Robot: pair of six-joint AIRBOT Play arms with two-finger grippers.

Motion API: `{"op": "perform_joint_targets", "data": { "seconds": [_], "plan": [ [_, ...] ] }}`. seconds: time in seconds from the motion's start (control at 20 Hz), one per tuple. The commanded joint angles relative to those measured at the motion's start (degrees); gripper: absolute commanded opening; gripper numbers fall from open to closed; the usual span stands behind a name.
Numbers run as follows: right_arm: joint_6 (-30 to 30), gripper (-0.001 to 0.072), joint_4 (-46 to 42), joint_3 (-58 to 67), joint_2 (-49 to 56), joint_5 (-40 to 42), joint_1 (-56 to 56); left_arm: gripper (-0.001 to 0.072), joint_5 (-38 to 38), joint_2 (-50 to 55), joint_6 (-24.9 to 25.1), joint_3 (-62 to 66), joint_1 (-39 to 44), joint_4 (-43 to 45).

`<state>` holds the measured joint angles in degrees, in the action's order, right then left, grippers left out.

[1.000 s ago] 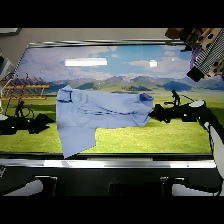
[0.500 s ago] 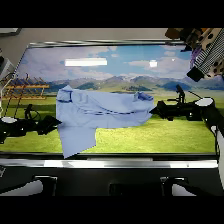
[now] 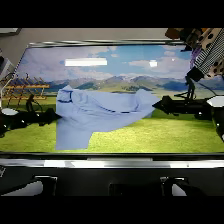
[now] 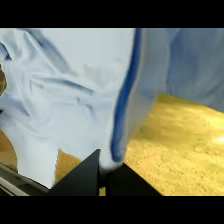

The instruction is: Fold the clothes and pants, and hang the long-sleeved shirts on hangers.

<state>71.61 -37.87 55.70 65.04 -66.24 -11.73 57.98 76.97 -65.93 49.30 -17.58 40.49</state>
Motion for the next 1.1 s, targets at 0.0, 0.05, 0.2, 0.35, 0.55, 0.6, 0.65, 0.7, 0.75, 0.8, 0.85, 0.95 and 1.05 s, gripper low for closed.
{"op": "perform_joint_targets", "data": {
  "seconds": [0.0, 0.05, 0.2, 0.35, 0.55, 0.6, 0.65, 0.7, 0.75, 0.8, 0.85, 0.95, 1.05],
  "plan": [
    [0.28, 0.0029, 0.37, 4.39, -7.13, 1.90, 0.02, 0.0014, 4.26, -5.86, -1.73, 12.35, -0.98, -1.33],
    [0.85, 0.0029, 0.37, 7.19, -9.33, 1.90, 0.02, 0.0014, 4.81, -8.44, -3.02, 17.59, -1.68, -1.29],
    [3.17, 0.0029, 0.33, 17.66, -16.13, 1.44, 0.02, 0.0014, 5.90, -16.00, -7.08, 33.64, -4.52, -1.27],
    [7.30, 0.0029, -2.03, 29.38, -23.21, 1.81, 0.02, 0.0014, 5.90, -23.74, -13.25, 46.93, -8.72, 0.55],
    [14.38, 0.0029, -8.11, 41.88, -31.32, 5.29, 0.02, 0.0014, 6.14, -35.56, -27.98, 54.99, -14.36, 14.21],
    [17.09, 0.0029, -10.36, 43.63, -32.98, 7.50, 0.02, 0.0014, 6.36, -38.47, -31.15, 54.95, -15.15, 17.81],
    [19.10, 0.0029, -12.50, 44.81, -34.10, 9.11, 0.02, 0.0014, 7.10, -40.94, -33.97, 54.95, -15.69, 21.57],
    [20.92, 0.0029, -15.19, 46.03, -34.69, 9.90, 0.02, 0.0014, 7.85, -42.73, -35.63, 54.95, -15.91, 24.48],
    [22.58, 0.0029, -17.86, 46.99, -34.73, 10.12, 0.02, 0.0014, 8.44, -43.87, -36.61, 54.95, -15.91, 26.95],
    [23.89, 0.0029, -20.52, 47.19, -34.71, 10.62, 0.02, 0.0014, 8.72, -44.30, -36.74, 54.95, -15.91, 28.61],
    [25.81, 0.0029, -23.37, 47.19, -34.29, 10.34, 0.02, 0.0014, 8.76, -44.15, -36.52, 54.95, -15.89, 28.79],
    [30.38, 0.0029, -27.56, 47.19, -31.87, 6.75, 0.02, 0.0014, 9.86, -42.16, -34.36, 54.86, -15.89, 27.10],
    [32.17, 0.0029, -27.32, 47.19, -26.62, -0.52, 0.02, 0.0014, 14.69, -37.40, -26.77, 54.25, -15.89, 18.58]
  ]
}}
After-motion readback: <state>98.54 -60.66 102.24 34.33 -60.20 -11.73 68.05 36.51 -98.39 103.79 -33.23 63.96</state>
